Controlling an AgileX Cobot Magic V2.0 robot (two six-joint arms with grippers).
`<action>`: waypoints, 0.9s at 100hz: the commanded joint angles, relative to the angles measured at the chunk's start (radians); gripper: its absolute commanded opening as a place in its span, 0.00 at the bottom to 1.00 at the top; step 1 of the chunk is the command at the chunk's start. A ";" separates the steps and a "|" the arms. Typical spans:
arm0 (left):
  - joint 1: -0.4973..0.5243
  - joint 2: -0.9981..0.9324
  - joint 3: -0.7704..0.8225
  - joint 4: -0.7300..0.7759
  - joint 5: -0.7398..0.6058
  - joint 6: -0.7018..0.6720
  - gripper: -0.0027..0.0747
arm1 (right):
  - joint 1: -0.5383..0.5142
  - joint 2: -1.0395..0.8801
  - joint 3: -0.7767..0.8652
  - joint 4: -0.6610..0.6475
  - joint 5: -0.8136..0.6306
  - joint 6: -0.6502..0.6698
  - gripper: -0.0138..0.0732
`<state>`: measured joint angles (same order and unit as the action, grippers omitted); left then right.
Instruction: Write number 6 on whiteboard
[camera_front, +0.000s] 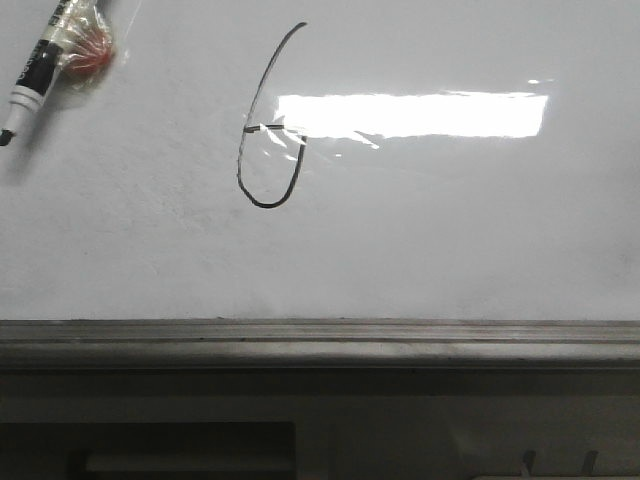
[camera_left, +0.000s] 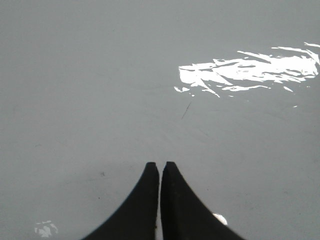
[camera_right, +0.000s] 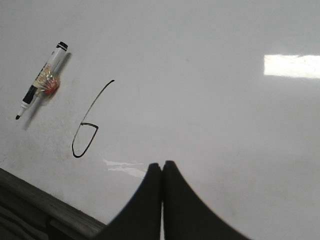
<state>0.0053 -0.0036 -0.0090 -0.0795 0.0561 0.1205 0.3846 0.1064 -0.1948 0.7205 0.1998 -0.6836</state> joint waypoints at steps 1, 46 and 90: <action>-0.006 -0.032 0.048 -0.011 -0.070 -0.009 0.01 | -0.006 0.009 -0.025 0.011 -0.067 -0.009 0.08; -0.006 -0.032 0.048 -0.011 -0.070 -0.009 0.01 | -0.267 0.016 0.097 -0.474 -0.220 0.282 0.08; -0.006 -0.032 0.048 -0.011 -0.070 -0.009 0.01 | -0.450 -0.106 0.227 -0.712 -0.200 0.393 0.08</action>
<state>0.0053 -0.0036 -0.0090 -0.0795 0.0578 0.1181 -0.0580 0.0112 0.0093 0.0472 0.0629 -0.3029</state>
